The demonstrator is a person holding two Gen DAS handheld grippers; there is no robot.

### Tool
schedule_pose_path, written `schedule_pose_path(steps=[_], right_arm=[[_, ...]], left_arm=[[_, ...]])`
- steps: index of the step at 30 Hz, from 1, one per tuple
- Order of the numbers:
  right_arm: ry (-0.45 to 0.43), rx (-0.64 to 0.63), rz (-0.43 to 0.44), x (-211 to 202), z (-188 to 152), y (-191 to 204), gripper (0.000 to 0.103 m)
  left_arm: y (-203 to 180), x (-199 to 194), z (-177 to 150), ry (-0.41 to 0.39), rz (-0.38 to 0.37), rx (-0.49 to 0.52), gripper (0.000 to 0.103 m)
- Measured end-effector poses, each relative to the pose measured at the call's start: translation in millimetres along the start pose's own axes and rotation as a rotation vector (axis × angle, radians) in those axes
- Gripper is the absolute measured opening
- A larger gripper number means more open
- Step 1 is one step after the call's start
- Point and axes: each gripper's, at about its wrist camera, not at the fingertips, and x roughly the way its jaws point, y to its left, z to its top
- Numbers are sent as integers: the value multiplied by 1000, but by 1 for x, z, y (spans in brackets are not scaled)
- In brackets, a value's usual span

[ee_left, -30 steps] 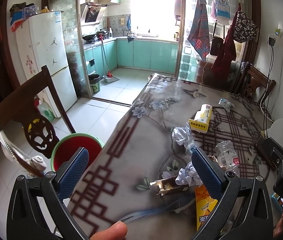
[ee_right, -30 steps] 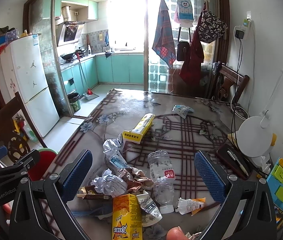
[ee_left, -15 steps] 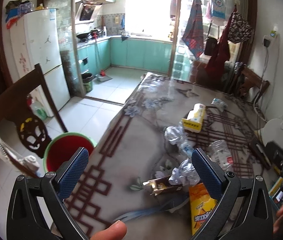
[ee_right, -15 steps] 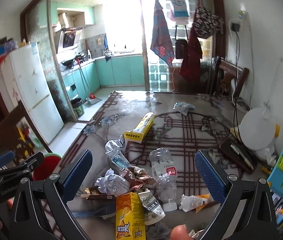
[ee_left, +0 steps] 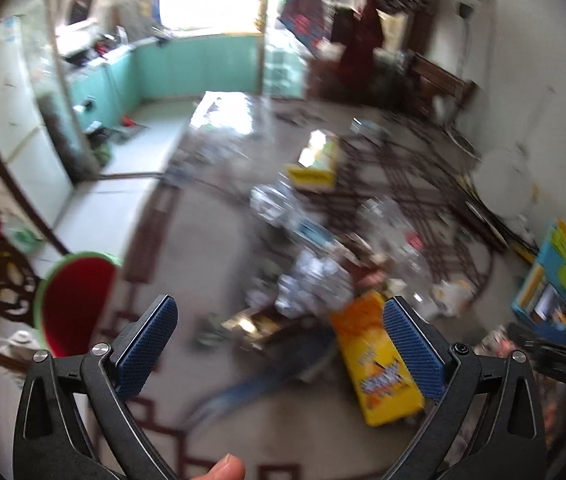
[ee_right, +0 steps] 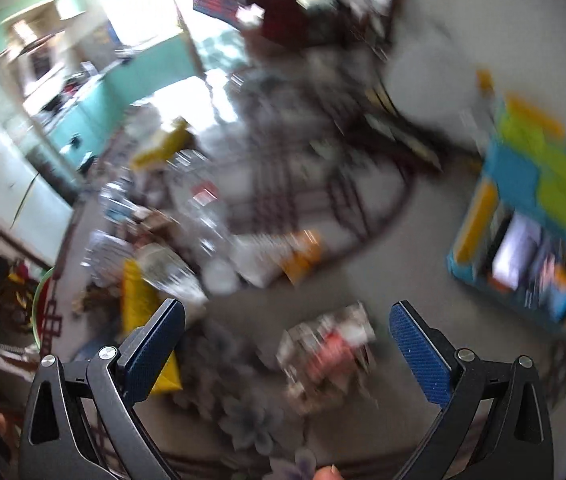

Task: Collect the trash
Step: 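Grasp the yellow iced-tea carton with the left gripper while the right grasps crumpled paper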

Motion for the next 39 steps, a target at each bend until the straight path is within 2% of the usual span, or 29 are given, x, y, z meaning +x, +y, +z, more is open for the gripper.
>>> schedule_pose_path(steps=[3,6,8,9,10,13,21,22,23,24,25,27,30,35,39], right_arm=[[84,34,19,26,-7,-10,103],[121,70,21,47,-13,-16,102],[124,96,39,56,-16,-21,96],[128,103,36,60,-16,-23,80],[130,106,34,63,-15,-25,55],[125,109,72,66,-11,-27,46],[53,35,104,47,11,-6,45],[44,12,102,45,13,-1,45],[38,-3,103,43,14,2,45],[33,-21,105,42,15,6,45],[30,-32,109,41,16,8,45],[28,-40,124,35,16,12,45],[14,-47,153,27,16,15,45],[-23,-99,198,7,24,37,45],[-51,-196,248,-9,33,76,45]], left_arm=[[-22,17,-9,63,-70,72,103],[-42,36,-21,145,-127,126,103],[-52,47,-27,198,-155,137,103],[-54,50,-29,216,-165,134,103],[-57,56,-31,238,-173,127,103],[-62,73,-37,297,-190,101,103],[-65,105,-53,429,-242,32,102],[-64,110,-55,443,-244,21,99],[-63,112,-58,450,-251,11,86],[-61,114,-60,459,-268,-2,78],[-61,111,-59,439,-260,8,68],[-60,109,-59,442,-288,20,60],[-55,101,-57,426,-327,11,58],[-35,51,-47,320,-345,13,58],[9,11,-36,223,-303,-80,58]])
